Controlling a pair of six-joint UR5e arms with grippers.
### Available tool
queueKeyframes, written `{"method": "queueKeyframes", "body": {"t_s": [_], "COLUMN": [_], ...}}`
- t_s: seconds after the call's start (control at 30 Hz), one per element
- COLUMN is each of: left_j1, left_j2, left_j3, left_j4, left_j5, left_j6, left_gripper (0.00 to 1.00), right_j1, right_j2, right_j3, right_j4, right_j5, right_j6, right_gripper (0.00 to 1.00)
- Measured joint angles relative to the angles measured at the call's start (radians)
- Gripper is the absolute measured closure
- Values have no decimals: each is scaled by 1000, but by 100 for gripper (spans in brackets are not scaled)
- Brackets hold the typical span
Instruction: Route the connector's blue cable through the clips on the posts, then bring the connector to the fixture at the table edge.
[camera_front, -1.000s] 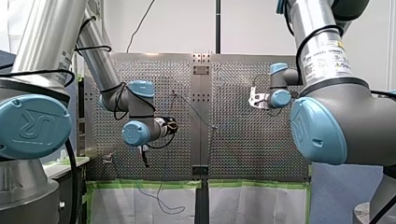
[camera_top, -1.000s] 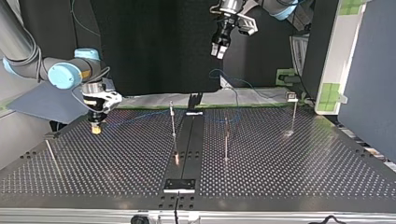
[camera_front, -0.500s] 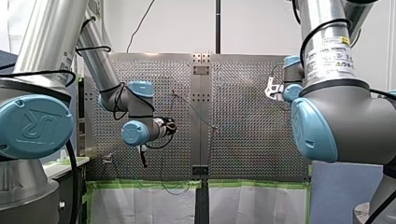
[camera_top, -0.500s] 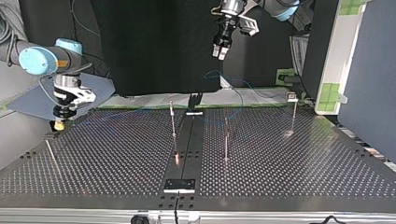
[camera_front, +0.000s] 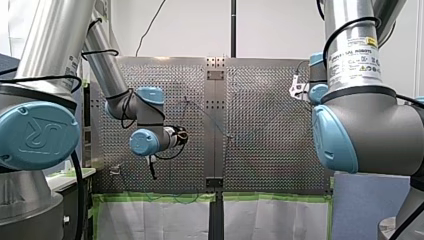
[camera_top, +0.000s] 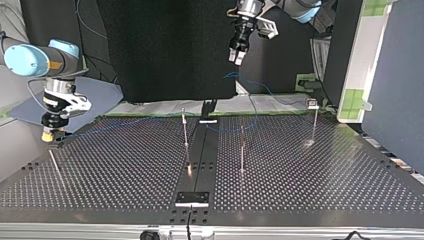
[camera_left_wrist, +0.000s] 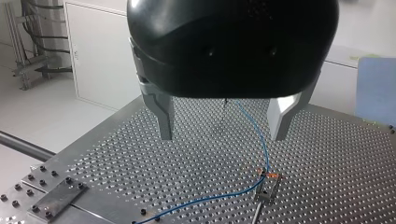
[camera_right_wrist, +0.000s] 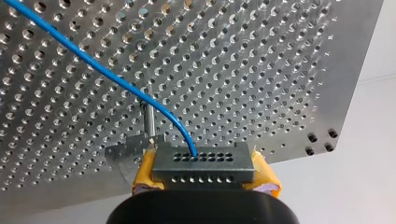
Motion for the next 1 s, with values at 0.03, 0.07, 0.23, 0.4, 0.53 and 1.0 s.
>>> {"method": "queueKeyframes", "body": {"t_s": [0.03, 0.07, 0.23, 0.4, 0.53, 1.0], "left_j1": [1, 1, 3, 6, 6, 15], "left_j2": [0, 0, 0, 0, 0, 0], "left_j3": [0, 0, 0, 0, 0, 0], "left_j4": [-1, -2, -8, -11, -15, -28], "left_j5": [0, 0, 0, 0, 0, 0], "left_j6": [0, 0, 2, 4, 5, 14], "left_gripper": [2, 2, 2, 2, 2, 2], "right_j1": [0, 0, -5, -14, -26, -61], "right_j2": [0, 1, 13, 27, 37, 46], "right_j3": [0, 0, 0, 0, 0, -2], "right_j4": [0, 0, 7, 23, 46, 82], "right_j5": [0, 0, 7, 26, 50, 114], "right_j6": [-5, -9, -21, -24, -40, -93], "right_gripper": [100, 100, 100, 100, 100, 100]}}
